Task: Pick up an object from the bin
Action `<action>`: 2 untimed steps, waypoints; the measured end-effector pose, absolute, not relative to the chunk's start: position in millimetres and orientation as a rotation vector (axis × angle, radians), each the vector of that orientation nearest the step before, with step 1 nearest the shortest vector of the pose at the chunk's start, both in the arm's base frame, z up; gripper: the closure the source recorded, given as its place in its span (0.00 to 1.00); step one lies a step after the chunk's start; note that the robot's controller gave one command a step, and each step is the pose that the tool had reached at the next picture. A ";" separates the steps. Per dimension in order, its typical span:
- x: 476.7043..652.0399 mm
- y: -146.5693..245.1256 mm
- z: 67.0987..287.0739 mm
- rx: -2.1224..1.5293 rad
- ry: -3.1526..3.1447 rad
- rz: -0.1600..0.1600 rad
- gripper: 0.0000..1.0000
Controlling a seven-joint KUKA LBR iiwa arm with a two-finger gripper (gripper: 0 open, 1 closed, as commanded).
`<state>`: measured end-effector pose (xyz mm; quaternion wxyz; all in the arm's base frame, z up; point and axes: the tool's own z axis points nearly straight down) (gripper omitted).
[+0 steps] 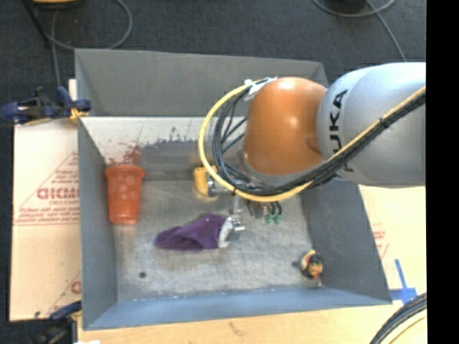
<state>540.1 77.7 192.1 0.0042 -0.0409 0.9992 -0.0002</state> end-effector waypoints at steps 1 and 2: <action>564.1 81.8 158.9 -0.309 3.122 -0.001 0.00; 573.8 82.9 145.8 -0.517 3.090 -0.001 0.00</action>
Offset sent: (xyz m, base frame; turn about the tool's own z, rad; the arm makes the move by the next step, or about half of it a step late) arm 0.0380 0.0061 -0.0583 -0.3346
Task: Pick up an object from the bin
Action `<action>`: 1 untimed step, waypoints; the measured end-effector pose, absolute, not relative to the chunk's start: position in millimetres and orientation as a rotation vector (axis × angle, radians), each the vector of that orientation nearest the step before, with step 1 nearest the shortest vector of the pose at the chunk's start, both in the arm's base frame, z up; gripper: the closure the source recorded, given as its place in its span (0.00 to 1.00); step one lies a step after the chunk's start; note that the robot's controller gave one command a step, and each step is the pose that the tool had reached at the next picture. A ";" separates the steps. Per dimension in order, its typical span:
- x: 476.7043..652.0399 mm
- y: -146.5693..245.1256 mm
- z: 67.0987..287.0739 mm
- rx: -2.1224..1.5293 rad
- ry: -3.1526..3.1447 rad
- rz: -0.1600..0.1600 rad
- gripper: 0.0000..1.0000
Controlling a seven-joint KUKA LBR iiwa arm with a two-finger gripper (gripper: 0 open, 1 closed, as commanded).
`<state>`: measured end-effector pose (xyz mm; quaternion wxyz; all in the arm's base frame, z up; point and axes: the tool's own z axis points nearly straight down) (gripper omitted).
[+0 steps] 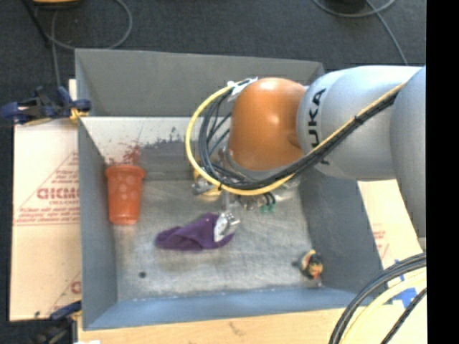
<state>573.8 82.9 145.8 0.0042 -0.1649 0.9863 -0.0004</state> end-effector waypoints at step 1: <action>569.1 92.6 76.8 -0.498 3.095 0.002 0.00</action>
Offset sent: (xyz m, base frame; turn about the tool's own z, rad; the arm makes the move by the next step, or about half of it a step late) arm -0.0071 0.0106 -0.0758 -0.1328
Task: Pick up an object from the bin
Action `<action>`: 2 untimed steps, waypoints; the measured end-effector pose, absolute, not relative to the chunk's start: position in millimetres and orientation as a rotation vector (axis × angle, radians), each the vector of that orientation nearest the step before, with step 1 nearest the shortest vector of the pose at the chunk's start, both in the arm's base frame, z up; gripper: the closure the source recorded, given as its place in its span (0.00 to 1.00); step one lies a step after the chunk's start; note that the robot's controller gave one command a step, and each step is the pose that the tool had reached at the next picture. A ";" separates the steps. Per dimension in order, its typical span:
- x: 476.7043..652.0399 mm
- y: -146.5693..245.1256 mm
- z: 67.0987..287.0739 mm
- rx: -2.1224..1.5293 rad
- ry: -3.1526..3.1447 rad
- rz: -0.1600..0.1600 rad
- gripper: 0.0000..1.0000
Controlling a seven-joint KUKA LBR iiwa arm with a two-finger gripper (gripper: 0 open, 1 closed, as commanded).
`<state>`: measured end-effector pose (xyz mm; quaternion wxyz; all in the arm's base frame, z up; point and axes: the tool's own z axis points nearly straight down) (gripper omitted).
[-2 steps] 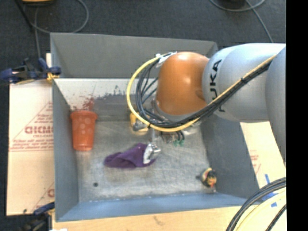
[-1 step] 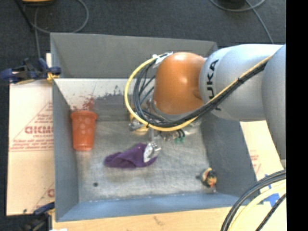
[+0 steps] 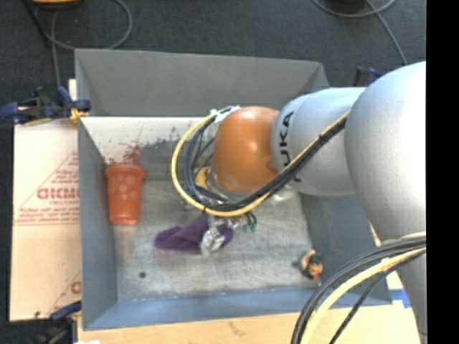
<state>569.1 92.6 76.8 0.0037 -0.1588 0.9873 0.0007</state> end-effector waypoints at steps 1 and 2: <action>569.3 91.8 84.3 -0.496 3.098 0.002 1.00; 569.3 91.8 84.3 -0.495 3.098 0.002 1.00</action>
Offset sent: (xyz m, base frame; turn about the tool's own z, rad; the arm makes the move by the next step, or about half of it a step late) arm 0.0000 0.0000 0.0000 0.0000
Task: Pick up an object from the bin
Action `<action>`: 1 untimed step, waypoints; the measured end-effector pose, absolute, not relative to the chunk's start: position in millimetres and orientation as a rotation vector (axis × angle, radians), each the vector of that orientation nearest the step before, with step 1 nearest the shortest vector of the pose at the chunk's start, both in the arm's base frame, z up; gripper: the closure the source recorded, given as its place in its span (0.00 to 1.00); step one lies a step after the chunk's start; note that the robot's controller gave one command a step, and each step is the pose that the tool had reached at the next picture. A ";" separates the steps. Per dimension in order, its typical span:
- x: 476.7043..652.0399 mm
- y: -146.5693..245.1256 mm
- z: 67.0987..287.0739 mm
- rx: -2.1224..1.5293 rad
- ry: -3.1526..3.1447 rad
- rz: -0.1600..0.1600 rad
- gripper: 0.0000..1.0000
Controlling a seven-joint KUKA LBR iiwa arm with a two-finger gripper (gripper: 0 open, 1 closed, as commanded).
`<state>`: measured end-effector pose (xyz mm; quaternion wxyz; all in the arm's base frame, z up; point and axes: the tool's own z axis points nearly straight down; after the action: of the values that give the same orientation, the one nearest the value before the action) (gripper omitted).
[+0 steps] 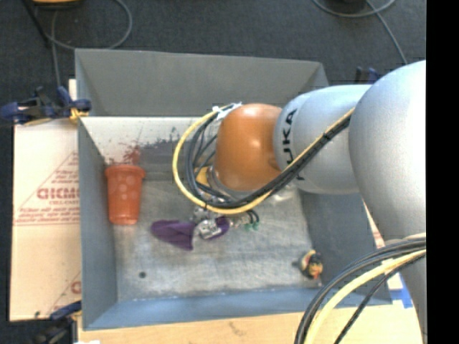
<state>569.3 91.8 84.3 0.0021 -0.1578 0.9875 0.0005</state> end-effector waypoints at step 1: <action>569.4 91.8 84.9 -0.494 3.098 0.002 1.00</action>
Offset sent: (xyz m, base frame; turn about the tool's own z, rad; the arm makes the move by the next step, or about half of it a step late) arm 0.0001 -0.0001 0.0310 0.0000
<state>569.4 91.8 84.9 0.0024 -0.1575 0.9875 0.0007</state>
